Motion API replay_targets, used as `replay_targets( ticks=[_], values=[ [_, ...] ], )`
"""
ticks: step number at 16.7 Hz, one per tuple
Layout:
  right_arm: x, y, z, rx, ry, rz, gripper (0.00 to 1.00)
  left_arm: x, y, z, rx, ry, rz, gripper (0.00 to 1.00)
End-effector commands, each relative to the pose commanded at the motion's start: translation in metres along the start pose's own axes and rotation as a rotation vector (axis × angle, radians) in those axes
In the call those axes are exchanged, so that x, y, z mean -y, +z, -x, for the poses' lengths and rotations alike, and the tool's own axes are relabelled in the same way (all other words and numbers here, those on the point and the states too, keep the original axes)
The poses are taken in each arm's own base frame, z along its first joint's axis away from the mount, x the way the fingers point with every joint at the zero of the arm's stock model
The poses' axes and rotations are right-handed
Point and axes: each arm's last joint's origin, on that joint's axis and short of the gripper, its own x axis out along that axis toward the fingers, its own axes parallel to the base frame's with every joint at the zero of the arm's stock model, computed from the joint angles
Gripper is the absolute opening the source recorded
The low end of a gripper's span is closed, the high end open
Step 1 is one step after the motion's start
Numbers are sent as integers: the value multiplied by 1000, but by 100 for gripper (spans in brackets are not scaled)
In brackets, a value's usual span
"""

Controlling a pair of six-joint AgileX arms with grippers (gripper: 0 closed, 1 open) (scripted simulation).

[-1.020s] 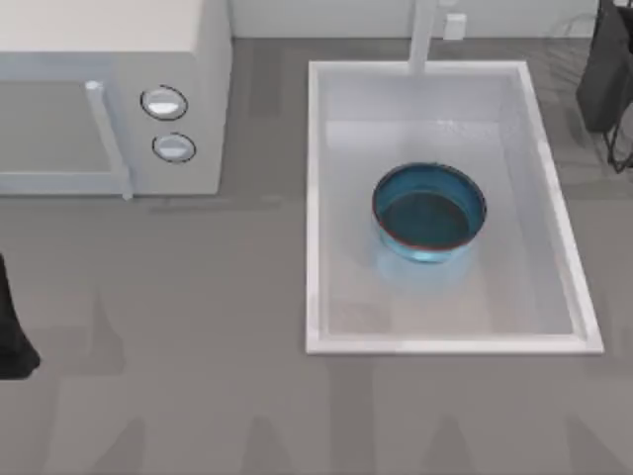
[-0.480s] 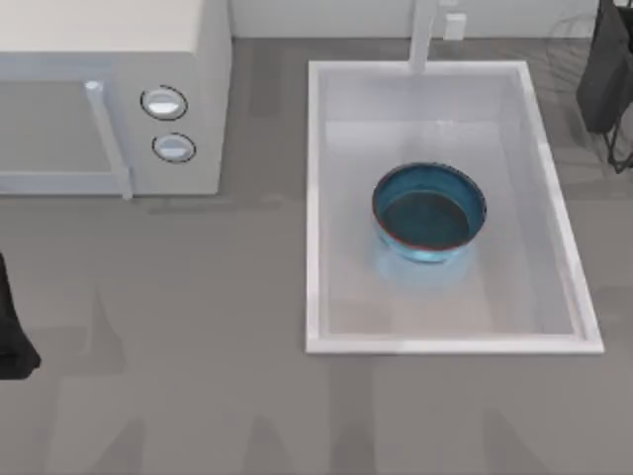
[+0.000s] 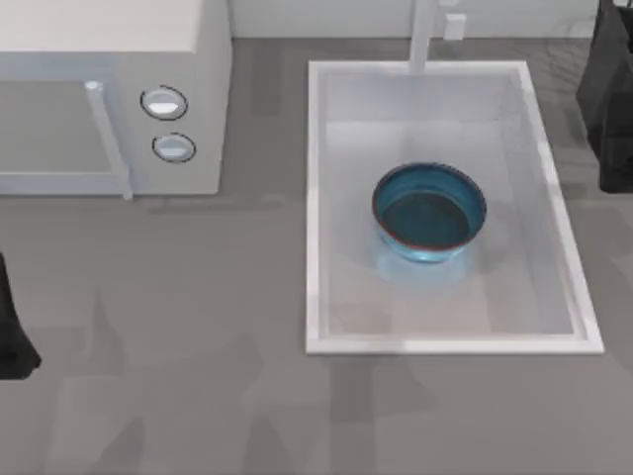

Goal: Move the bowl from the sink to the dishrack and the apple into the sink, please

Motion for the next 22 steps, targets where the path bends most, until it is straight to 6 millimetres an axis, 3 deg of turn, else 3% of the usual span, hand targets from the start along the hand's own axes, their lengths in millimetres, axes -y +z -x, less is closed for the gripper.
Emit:
replay_targets(
  ticks=[3, 6, 10, 13, 17, 22],
  values=[
    [-29, 31, -60, -268, -2, -24, 100, 0, 0, 0, 0, 0, 0, 100],
    [-58, 45, -131, -497, -37, -46, 100, 0, 0, 0, 0, 0, 0, 100],
    [-92, 44, -220, -682, -106, -68, 100, 0, 0, 0, 0, 0, 0, 100],
    [-112, 38, -270, -726, -153, -75, 100, 0, 0, 0, 0, 0, 0, 100],
    [-131, 33, -305, -699, -194, -78, 100, 0, 0, 0, 0, 0, 0, 100],
    [-139, 31, -315, -670, -211, -77, 100, 0, 0, 0, 0, 0, 0, 100]
  ],
)
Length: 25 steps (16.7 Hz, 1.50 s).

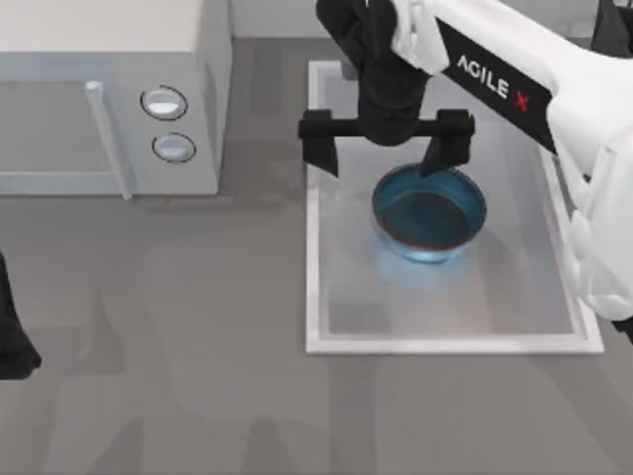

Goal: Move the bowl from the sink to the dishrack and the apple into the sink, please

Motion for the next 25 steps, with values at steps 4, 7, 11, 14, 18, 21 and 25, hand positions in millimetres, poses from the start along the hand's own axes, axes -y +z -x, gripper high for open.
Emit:
replay_targets(
  ticks=[4, 7, 11, 14, 18, 21, 25],
  values=[
    [3, 1, 0, 0, 1, -5, 100, 0, 0, 0, 0, 0, 0, 100],
    [0, 2, -20, -1, -1, 1, 100, 0, 0, 0, 0, 0, 0, 100],
    [-1, 2, -78, 4, 2, 0, 100, 0, 0, 0, 0, 0, 0, 100],
    [0, 0, -100, 0, 0, 0, 100, 0, 0, 0, 0, 0, 0, 100],
    [0, 0, -100, 0, 0, 0, 92, 0, 0, 0, 0, 0, 0, 100],
    [0, 0, -100, 0, 0, 0, 70, 0, 0, 0, 0, 0, 0, 100],
    [0, 0, -100, 0, 0, 0, 40, 0, 0, 0, 0, 0, 0, 100]
  ],
)
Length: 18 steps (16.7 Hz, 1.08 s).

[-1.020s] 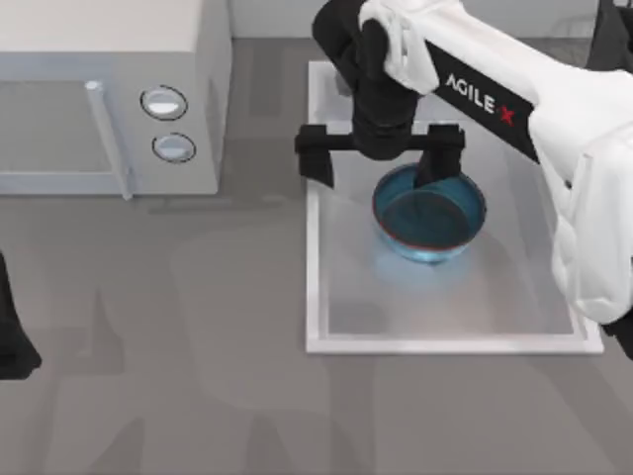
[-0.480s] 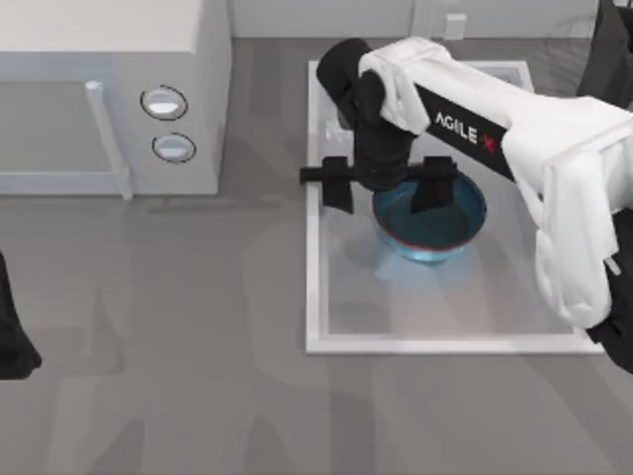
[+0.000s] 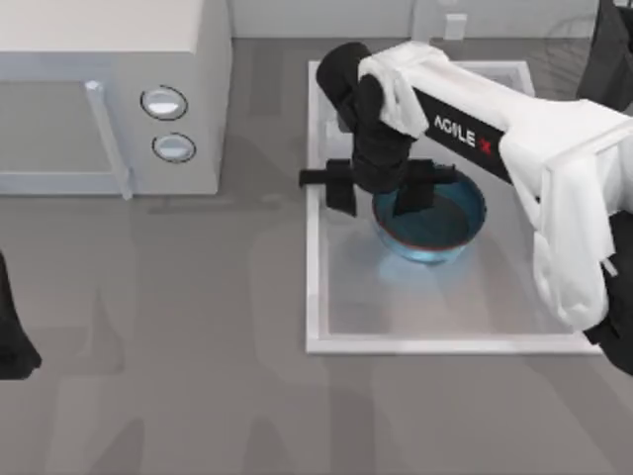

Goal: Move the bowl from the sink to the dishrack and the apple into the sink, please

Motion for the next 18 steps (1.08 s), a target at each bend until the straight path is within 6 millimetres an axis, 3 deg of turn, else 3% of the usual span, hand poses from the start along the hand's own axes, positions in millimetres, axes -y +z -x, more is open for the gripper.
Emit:
replay_targets(
  ticks=[5, 15, 18],
  values=[
    [0, 0, 0, 0, 0, 0, 2, 0, 0, 0, 0, 0, 0, 100],
    [1, 1, 3, 4, 1, -4, 0, 0, 0, 0, 0, 0, 0, 100],
    [-12, -8, 29, 0, 0, -2, 0, 0, 0, 0, 0, 0, 0, 100]
  ],
)
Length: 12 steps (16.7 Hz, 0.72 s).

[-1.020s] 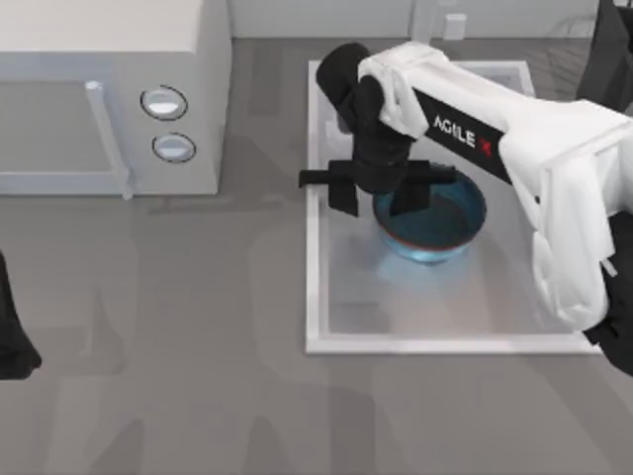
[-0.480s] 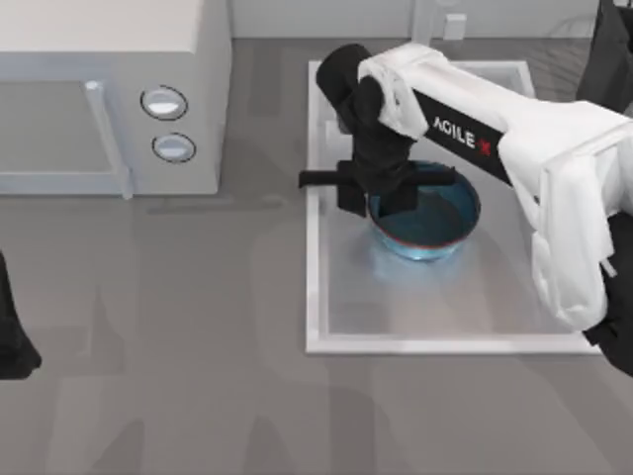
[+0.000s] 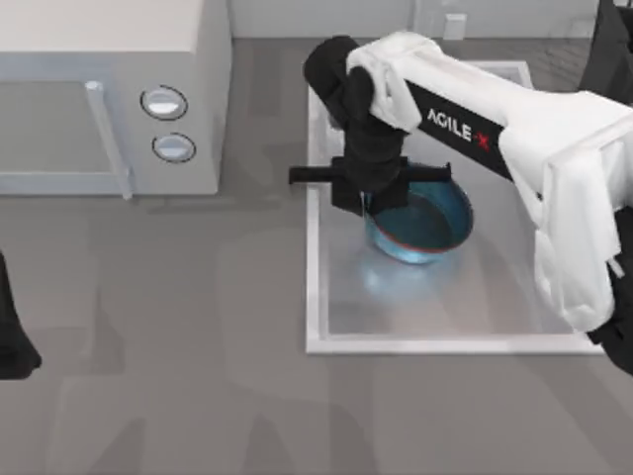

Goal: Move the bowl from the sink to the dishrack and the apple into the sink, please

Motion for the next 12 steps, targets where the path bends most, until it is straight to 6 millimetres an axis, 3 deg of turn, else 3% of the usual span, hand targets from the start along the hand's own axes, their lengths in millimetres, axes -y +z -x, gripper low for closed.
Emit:
replay_targets(
  ticks=[3, 6, 9, 12],
  values=[
    [-21, -24, 61, -2, 1, -1, 0, 0, 0, 0, 0, 0, 0, 100],
    [-34, -66, 147, 2, 7, -4, 0, 0, 0, 0, 0, 0, 0, 100],
    [-29, -124, 231, 5, 12, -4, 0, 0, 0, 0, 0, 0, 0, 100],
    [-9, -179, 292, 8, 15, -5, 0, 0, 0, 0, 0, 0, 0, 100]
  ],
)
